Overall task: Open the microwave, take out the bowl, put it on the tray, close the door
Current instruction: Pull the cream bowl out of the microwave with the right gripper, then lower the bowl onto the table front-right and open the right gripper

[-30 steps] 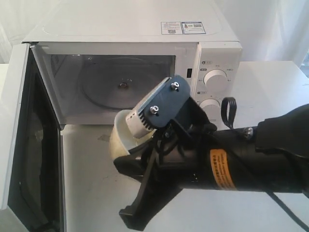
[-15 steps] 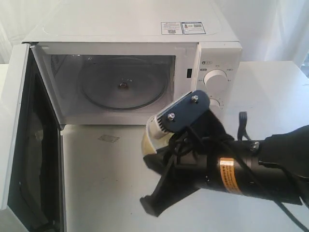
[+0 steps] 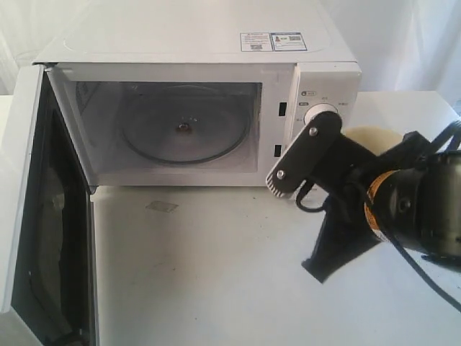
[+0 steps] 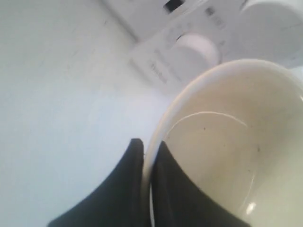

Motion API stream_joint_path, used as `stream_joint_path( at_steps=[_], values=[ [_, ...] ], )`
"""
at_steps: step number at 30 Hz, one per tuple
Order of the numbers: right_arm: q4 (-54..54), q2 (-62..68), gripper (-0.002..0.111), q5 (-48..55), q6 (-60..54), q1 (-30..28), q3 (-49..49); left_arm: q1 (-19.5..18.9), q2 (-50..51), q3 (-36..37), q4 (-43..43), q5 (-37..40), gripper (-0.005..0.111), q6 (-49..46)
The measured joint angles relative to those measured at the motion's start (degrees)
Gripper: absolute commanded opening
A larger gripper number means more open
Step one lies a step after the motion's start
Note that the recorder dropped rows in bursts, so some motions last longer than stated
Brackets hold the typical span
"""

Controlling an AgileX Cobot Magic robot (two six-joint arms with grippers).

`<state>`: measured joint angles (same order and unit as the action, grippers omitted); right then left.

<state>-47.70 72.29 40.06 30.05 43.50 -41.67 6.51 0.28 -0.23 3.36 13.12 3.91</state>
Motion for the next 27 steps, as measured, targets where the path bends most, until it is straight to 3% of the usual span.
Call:
stream_joint_path(
  at_steps=[4, 7, 10, 14, 27],
  values=[
    [22.2, 0.0, 0.000, 10.3, -23.2, 0.4, -3.5, 0.0, 0.0, 0.0, 0.0, 0.0, 0.000, 0.0],
    [32.6, 0.0, 0.000, 12.7, -28.6, 0.5, -2.9, 0.0, 0.0, 0.0, 0.0, 0.0, 0.000, 0.0],
    [38.2, 0.0, 0.000, 7.9, -29.6, 0.5, -0.2, 0.0, 0.0, 0.0, 0.0, 0.0, 0.000, 0.0],
    [40.8, 0.0, 0.000, 1.2, -30.0, 1.0, 3.8, 0.0, 0.0, 0.0, 0.0, 0.0, 0.000, 0.0],
    [39.2, 3.1, 0.000, -5.5, -30.0, 1.0, 6.9, 0.0, 0.0, 0.0, 0.0, 0.0, 0.000, 0.0]
  ],
)
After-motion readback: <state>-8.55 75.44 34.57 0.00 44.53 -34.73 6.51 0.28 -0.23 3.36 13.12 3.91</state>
